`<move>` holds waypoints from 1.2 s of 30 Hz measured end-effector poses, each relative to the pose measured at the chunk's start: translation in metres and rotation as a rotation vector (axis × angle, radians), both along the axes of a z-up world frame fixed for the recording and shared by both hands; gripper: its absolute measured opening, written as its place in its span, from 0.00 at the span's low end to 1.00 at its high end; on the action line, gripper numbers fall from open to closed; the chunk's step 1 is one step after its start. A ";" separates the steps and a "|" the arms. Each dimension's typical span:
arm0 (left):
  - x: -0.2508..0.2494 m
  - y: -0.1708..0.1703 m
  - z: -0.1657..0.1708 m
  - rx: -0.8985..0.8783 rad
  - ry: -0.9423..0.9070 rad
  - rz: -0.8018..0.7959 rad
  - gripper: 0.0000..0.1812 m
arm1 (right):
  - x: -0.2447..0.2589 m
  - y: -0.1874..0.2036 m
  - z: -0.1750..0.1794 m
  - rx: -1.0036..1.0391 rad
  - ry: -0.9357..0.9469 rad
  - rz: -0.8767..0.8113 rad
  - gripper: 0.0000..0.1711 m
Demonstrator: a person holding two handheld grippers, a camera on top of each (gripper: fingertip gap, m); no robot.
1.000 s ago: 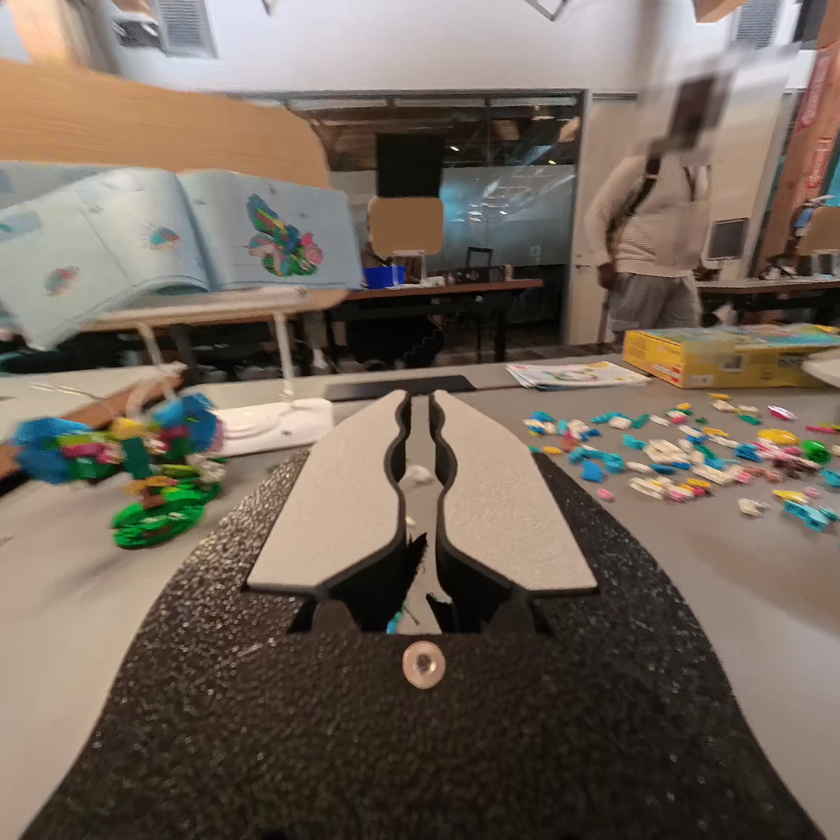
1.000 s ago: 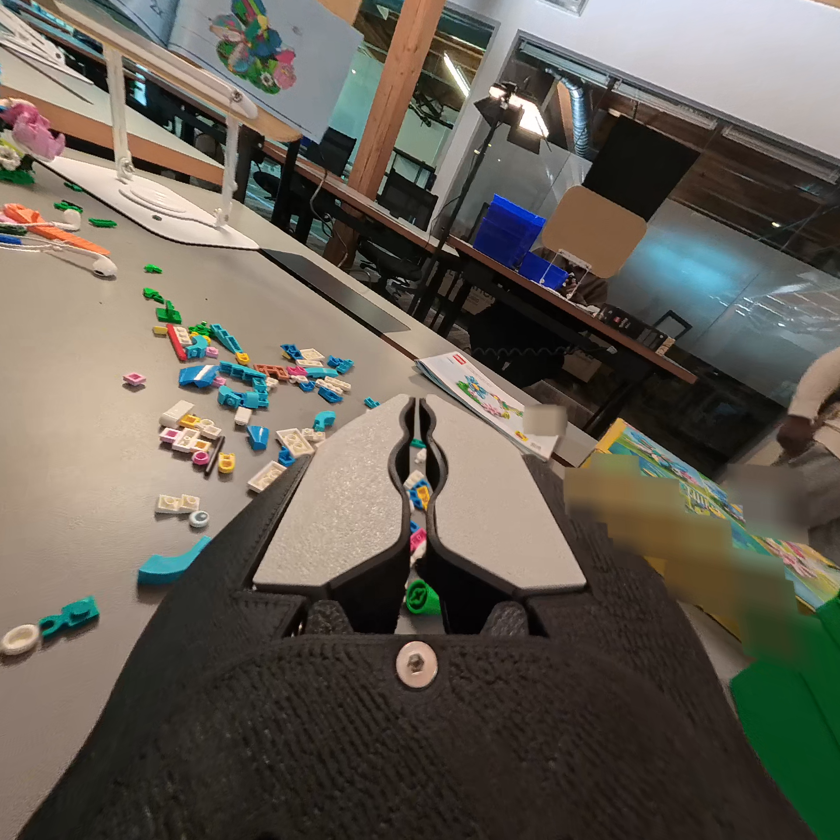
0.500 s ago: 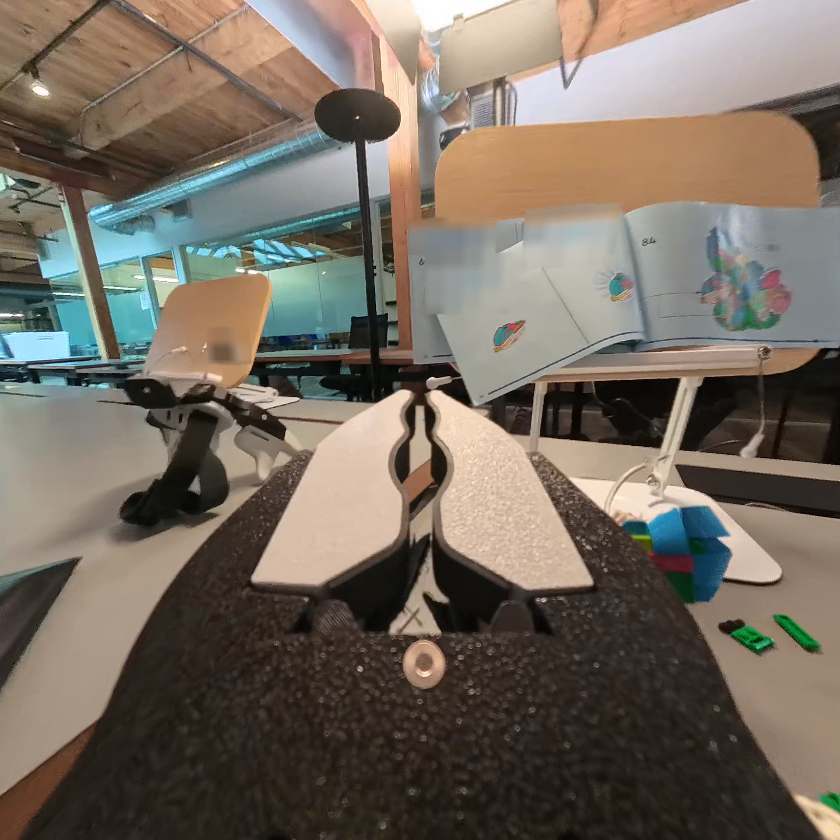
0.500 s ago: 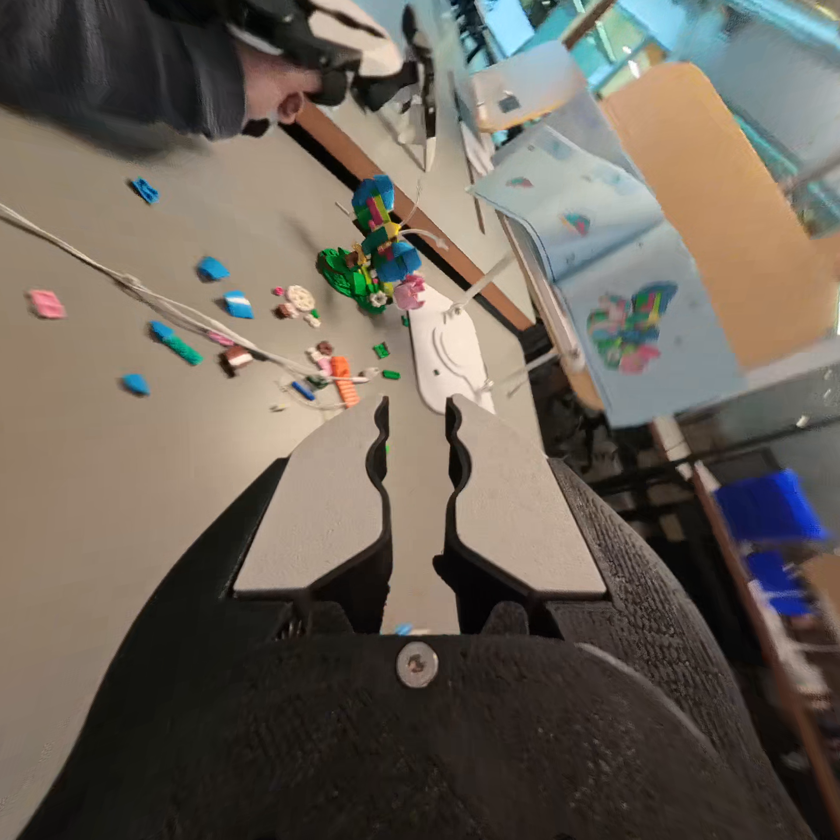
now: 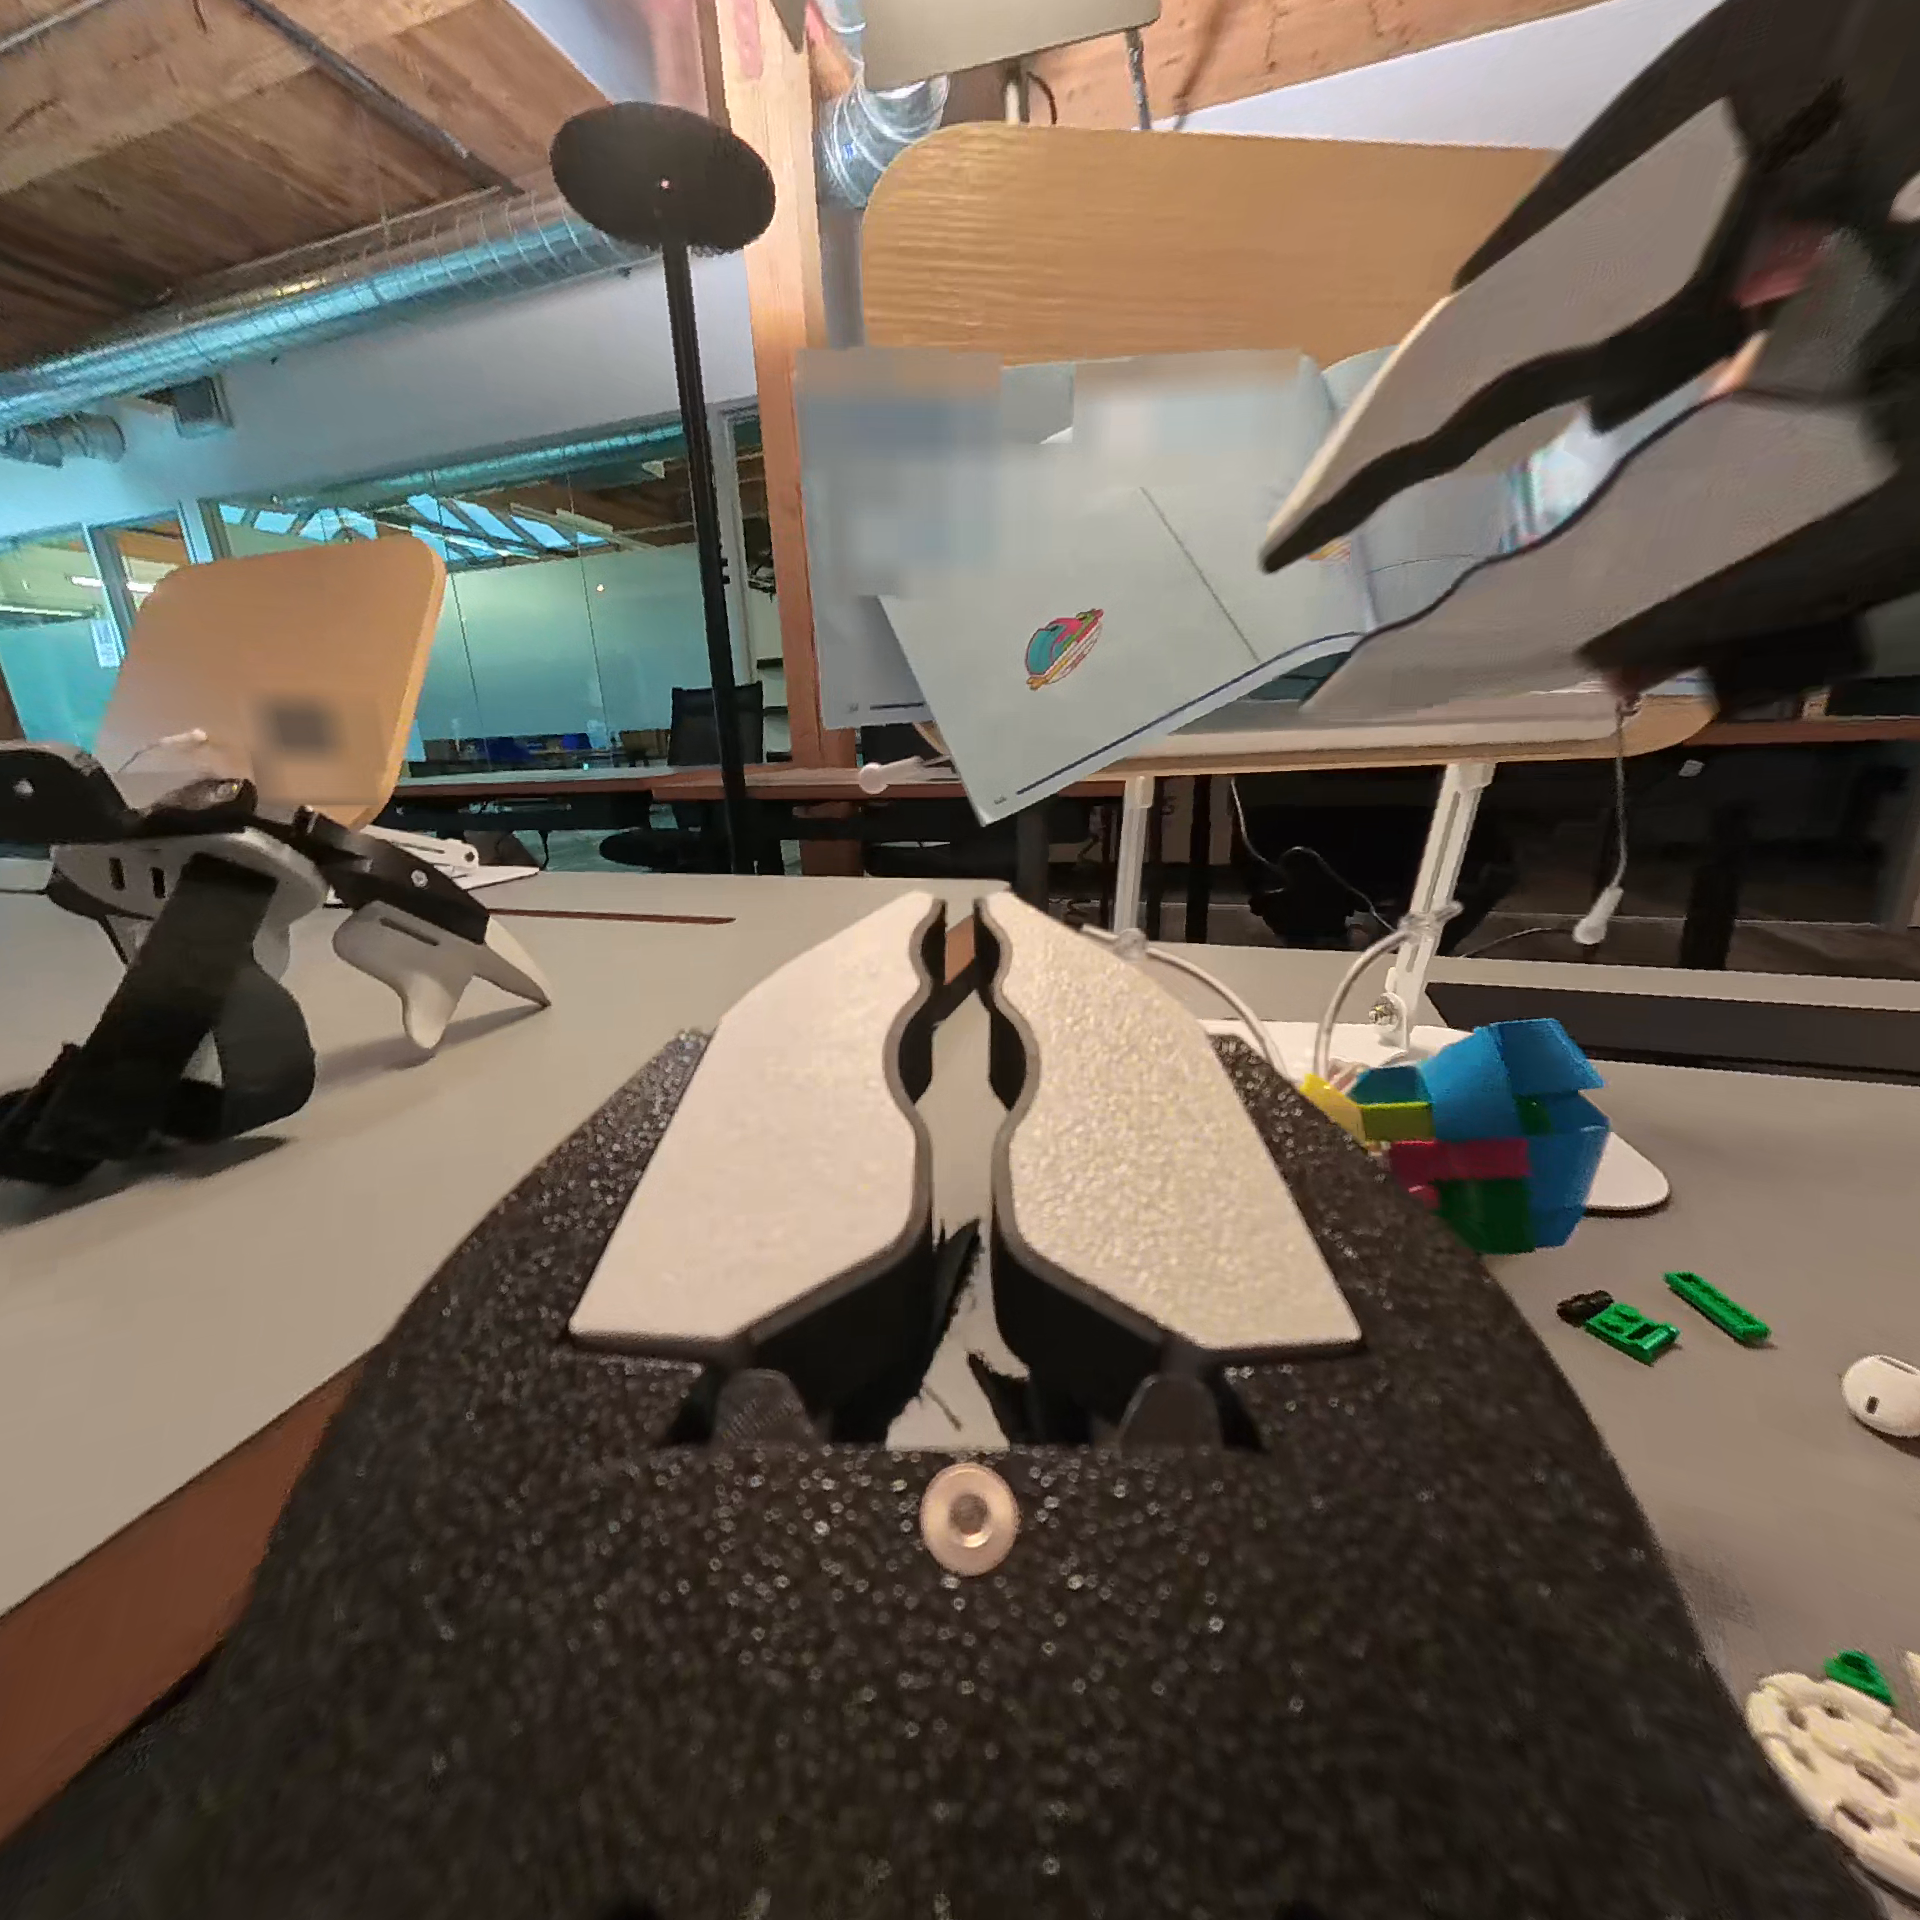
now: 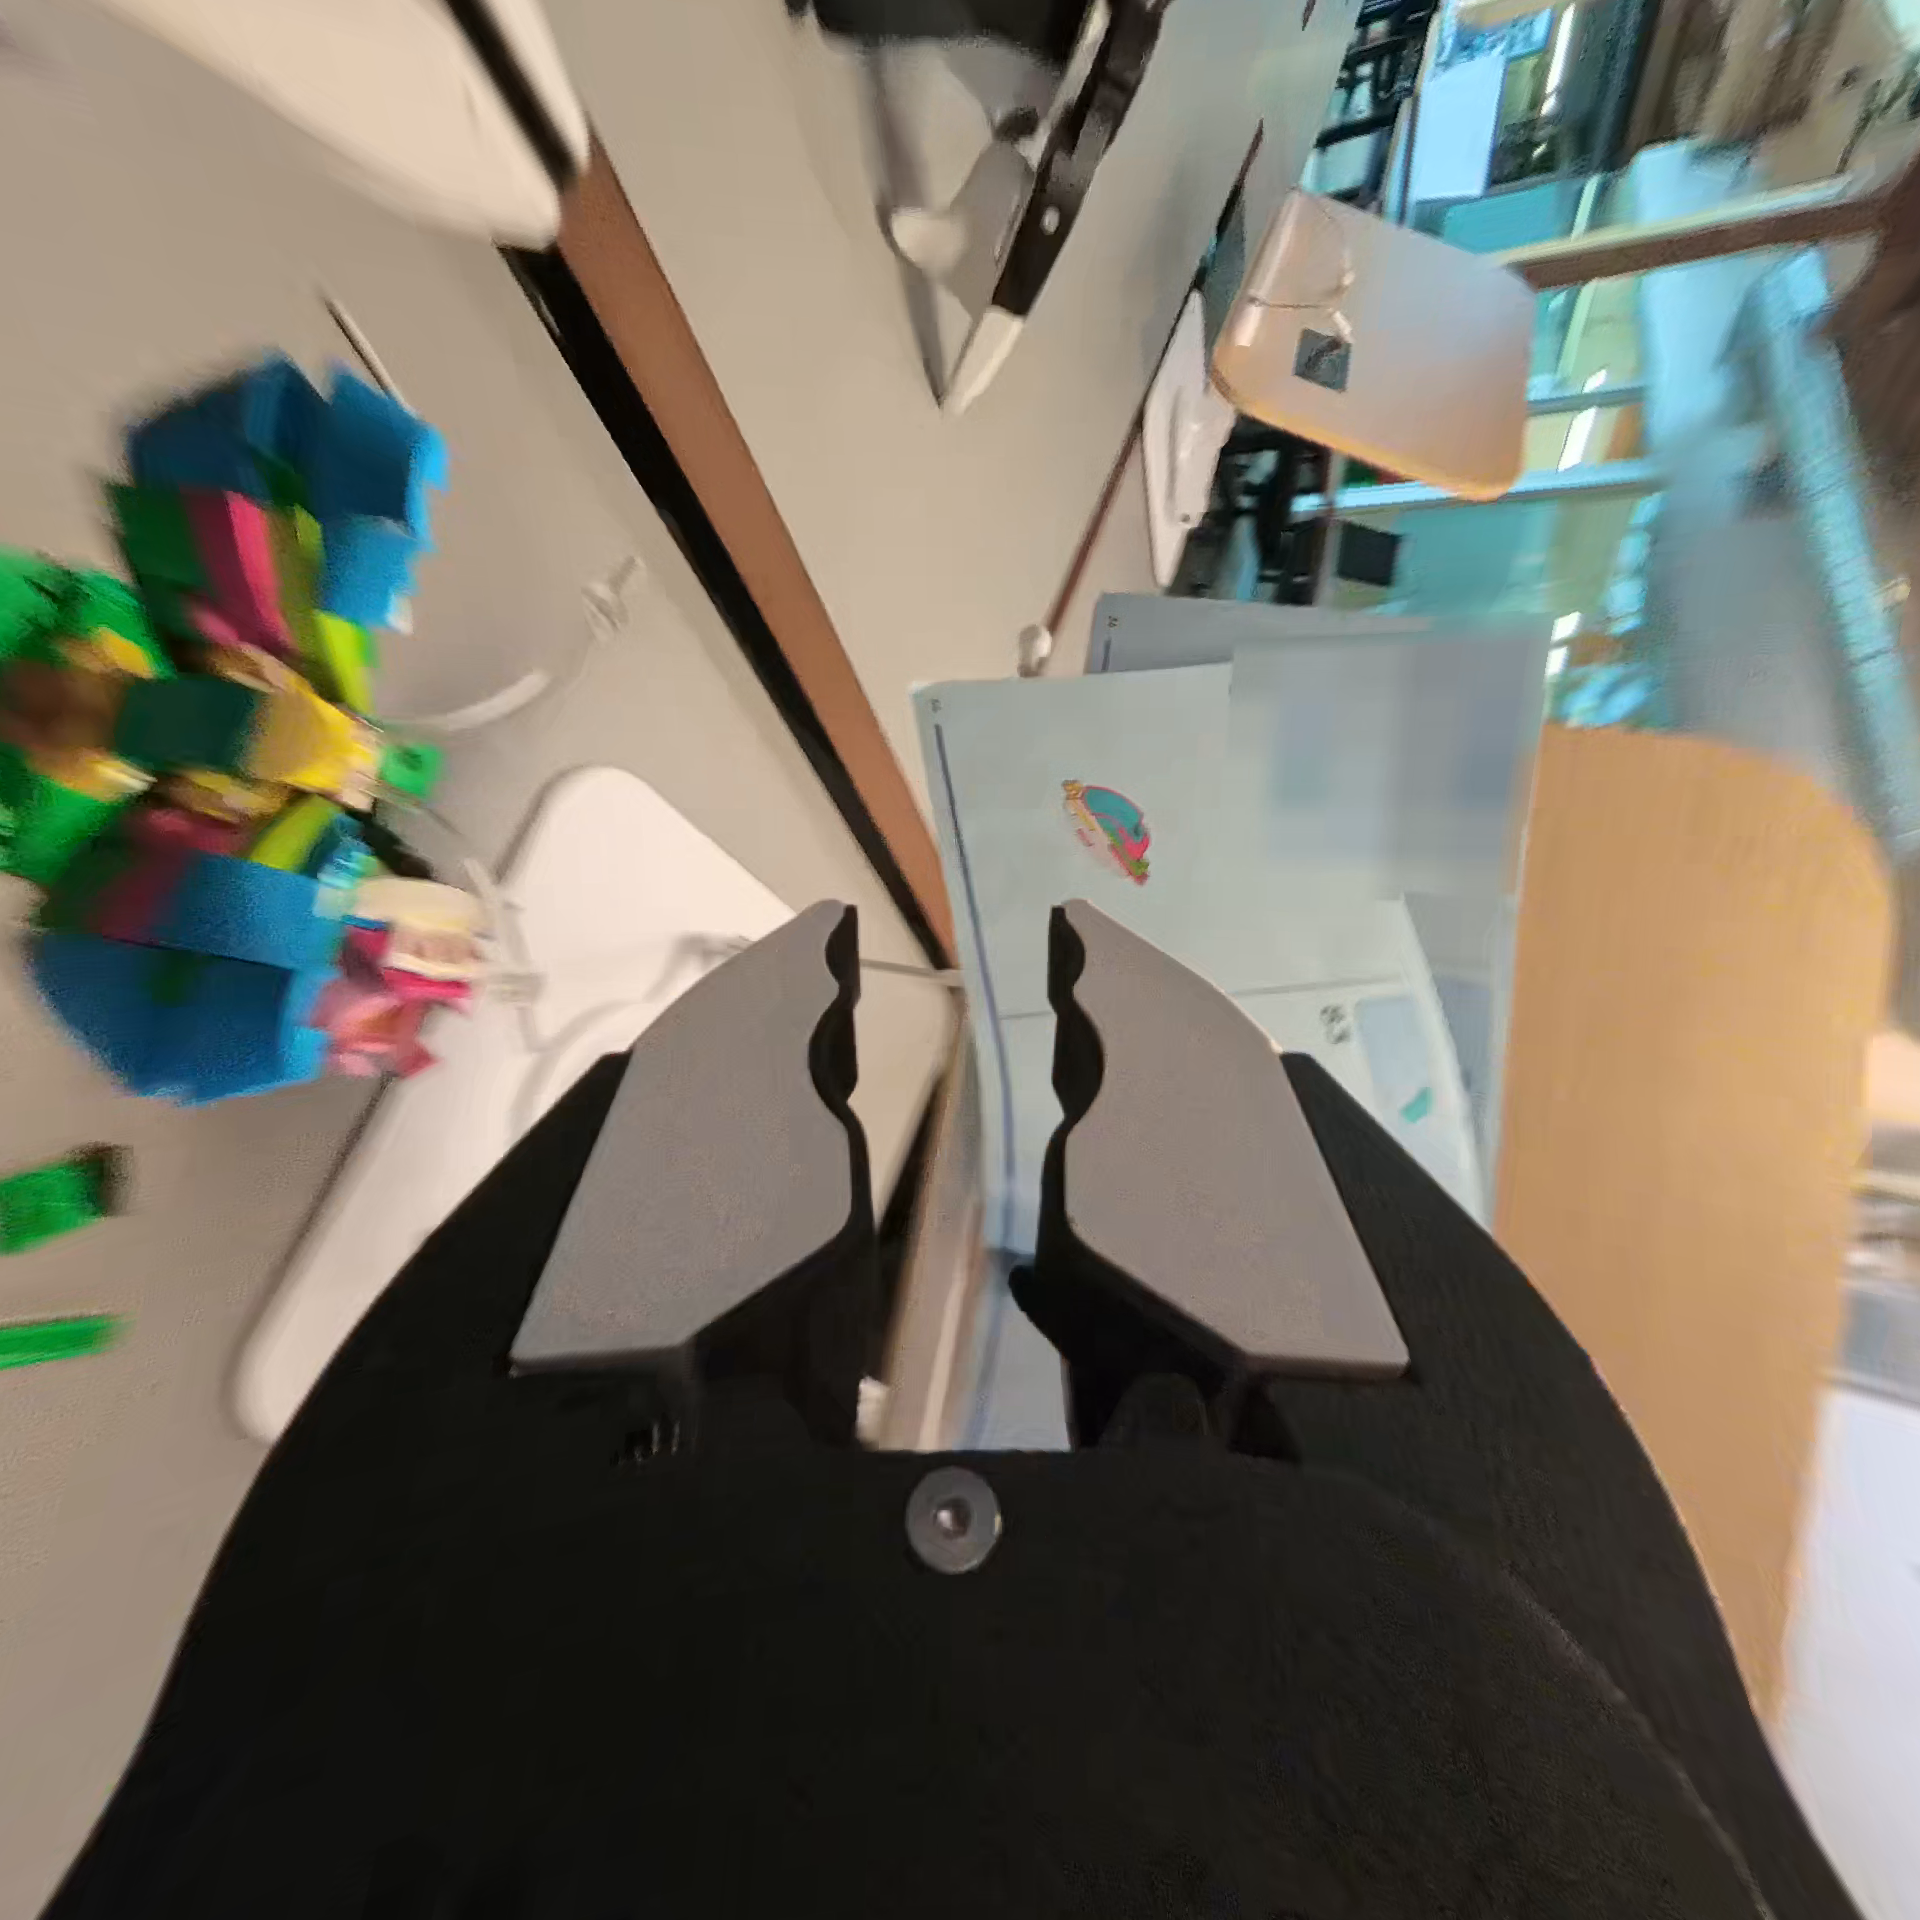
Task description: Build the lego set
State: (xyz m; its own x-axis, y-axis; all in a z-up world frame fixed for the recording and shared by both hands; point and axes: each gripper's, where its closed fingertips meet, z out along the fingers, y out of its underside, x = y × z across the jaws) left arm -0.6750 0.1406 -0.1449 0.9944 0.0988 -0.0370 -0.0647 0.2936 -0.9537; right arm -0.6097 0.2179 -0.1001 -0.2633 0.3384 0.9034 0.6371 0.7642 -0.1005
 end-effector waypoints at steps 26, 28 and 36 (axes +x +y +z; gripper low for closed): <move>0.082 -0.012 0.065 0.093 -0.038 -0.437 0.14 | 0.062 0.006 0.026 0.156 0.751 -0.135 0.00; 0.091 -0.004 0.074 0.057 -0.127 -0.531 0.19 | 0.067 0.006 0.026 0.150 0.773 -0.140 0.00; 0.116 0.014 0.075 -0.024 -0.515 -0.882 0.26 | 0.073 0.005 0.028 0.171 0.792 -0.148 0.00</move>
